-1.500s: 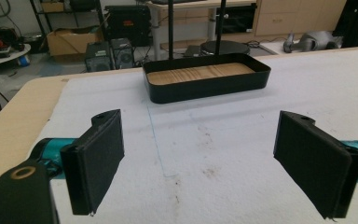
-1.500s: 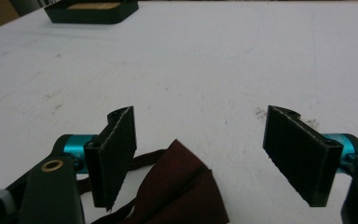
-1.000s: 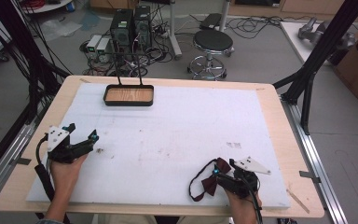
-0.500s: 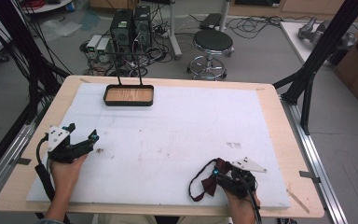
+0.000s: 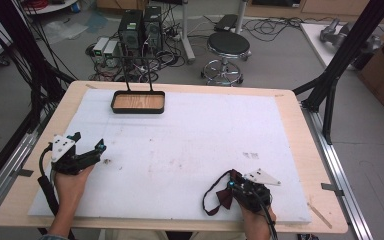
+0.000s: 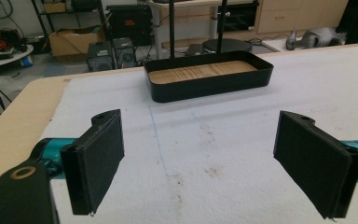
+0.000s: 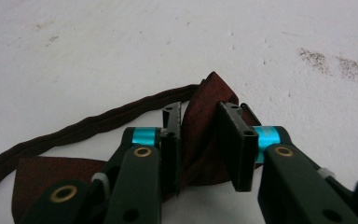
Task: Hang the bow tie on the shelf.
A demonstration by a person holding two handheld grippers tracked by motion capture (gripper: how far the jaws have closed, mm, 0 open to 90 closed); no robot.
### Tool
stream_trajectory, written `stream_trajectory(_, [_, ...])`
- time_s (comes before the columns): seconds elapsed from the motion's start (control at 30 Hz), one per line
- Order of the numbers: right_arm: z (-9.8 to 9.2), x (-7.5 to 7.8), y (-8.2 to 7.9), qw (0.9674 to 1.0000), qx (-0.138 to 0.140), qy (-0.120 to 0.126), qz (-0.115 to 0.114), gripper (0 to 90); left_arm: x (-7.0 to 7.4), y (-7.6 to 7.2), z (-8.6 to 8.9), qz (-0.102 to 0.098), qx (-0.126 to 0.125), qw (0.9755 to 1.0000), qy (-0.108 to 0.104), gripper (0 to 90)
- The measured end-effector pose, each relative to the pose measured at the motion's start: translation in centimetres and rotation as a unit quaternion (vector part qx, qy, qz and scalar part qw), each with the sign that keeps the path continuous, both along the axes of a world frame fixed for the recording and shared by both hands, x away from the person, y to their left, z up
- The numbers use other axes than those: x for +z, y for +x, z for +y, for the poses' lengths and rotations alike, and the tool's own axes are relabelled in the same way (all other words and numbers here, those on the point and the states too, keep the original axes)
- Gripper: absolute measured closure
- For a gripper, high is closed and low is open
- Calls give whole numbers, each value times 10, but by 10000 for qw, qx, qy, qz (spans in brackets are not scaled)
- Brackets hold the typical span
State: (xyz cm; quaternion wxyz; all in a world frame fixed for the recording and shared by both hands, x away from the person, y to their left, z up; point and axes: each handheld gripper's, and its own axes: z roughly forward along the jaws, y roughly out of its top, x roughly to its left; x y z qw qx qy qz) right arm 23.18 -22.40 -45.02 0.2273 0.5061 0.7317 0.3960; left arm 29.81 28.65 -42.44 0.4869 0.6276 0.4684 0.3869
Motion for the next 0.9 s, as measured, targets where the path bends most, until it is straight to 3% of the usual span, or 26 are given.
stream_trajectory(0.3, [-2, 8, -2, 9995, 69, 147, -276, 761, -1, 1, -2, 11, -7, 10000, 30, 164])
stream_trajectory(0.53, [3, 22, 2, 9973, 307, 189, -643, 770, -1, 1, -2, 4, -13, 10000, 29, 164])
stream_trajectory(0.57, [6, 28, 5, 9951, 542, 217, -800, 771, -1, 1, -2, 7, -10, 10000, 47, 164])
stream_trajectory(0.6, [6, 28, 5, 9951, 542, 217, -800, 771, -1, 1, -2, 7, -10, 10000, 47, 164])
stream_trajectory(0.63, [9, 34, 8, 9927, 686, 151, -976, 772, -1, 1, -2, 13, -5, 10000, 50, 164])
stream_trajectory(0.9, [16, 52, 28, 9851, 1145, 227, -1266, 776, -1, 1, -2, 19, -17, 10000, 60, 164])
